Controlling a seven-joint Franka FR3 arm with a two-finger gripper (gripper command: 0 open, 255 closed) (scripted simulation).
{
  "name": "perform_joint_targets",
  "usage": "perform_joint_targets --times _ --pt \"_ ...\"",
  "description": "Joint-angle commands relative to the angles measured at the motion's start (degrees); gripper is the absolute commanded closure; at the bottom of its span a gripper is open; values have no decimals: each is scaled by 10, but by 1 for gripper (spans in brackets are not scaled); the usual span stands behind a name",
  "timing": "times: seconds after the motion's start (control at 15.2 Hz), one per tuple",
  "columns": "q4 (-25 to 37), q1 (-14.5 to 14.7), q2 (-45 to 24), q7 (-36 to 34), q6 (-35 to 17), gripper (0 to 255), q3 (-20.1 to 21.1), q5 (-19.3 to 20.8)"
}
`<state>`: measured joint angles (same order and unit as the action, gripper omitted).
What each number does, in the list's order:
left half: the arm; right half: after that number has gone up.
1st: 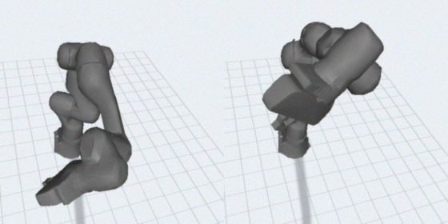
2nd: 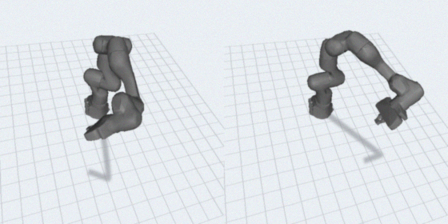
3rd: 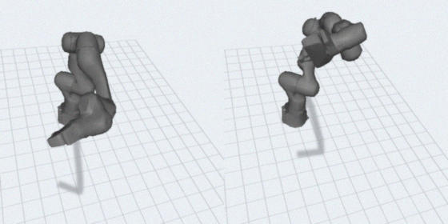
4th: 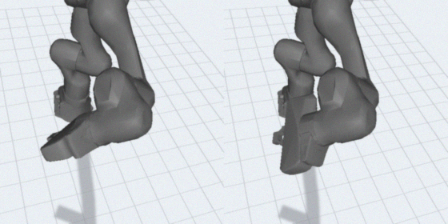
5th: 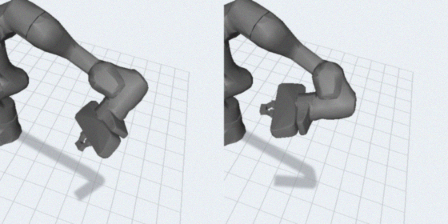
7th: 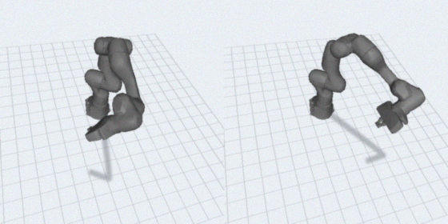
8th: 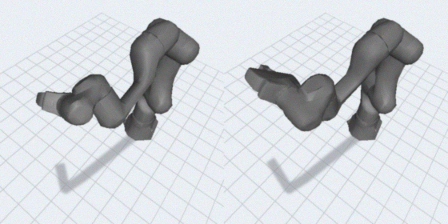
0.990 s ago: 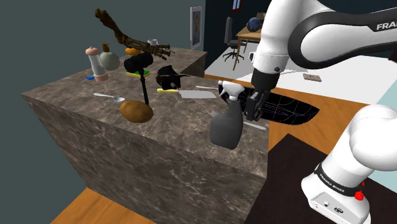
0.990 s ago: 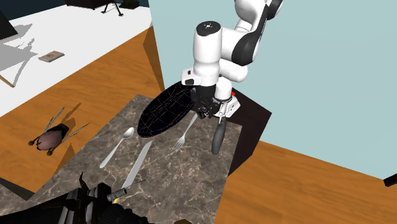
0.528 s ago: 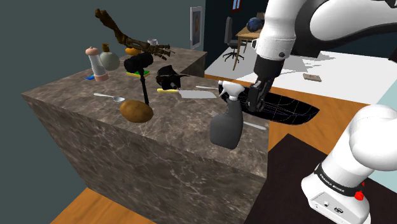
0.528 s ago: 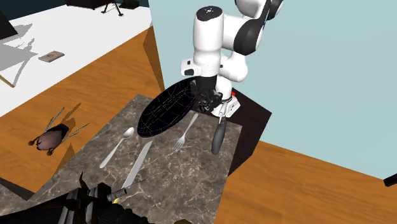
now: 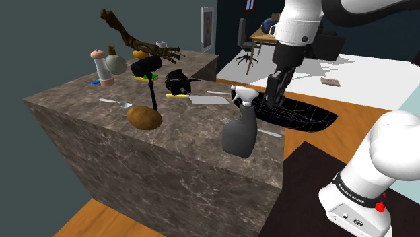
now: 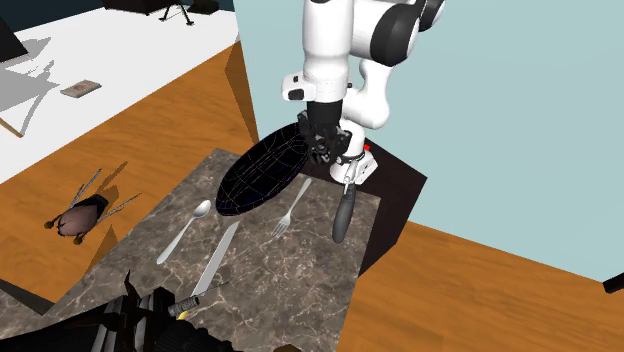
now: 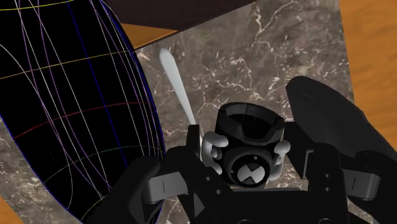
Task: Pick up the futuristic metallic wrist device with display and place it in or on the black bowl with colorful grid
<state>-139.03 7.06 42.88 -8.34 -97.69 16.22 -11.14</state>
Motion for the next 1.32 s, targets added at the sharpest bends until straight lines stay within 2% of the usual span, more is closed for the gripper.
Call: perform_joint_targets --times 0.0,0.46,0.86,1.25 --pt "11 0 -1 -1 10 255 -1 1" --pt "3 -40 -12 96 0 255 -86 58" --pt "25 -78 -54 184 -18 255 -162 109" --pt "-22 -77 -53 184 -64 255 -162 109"
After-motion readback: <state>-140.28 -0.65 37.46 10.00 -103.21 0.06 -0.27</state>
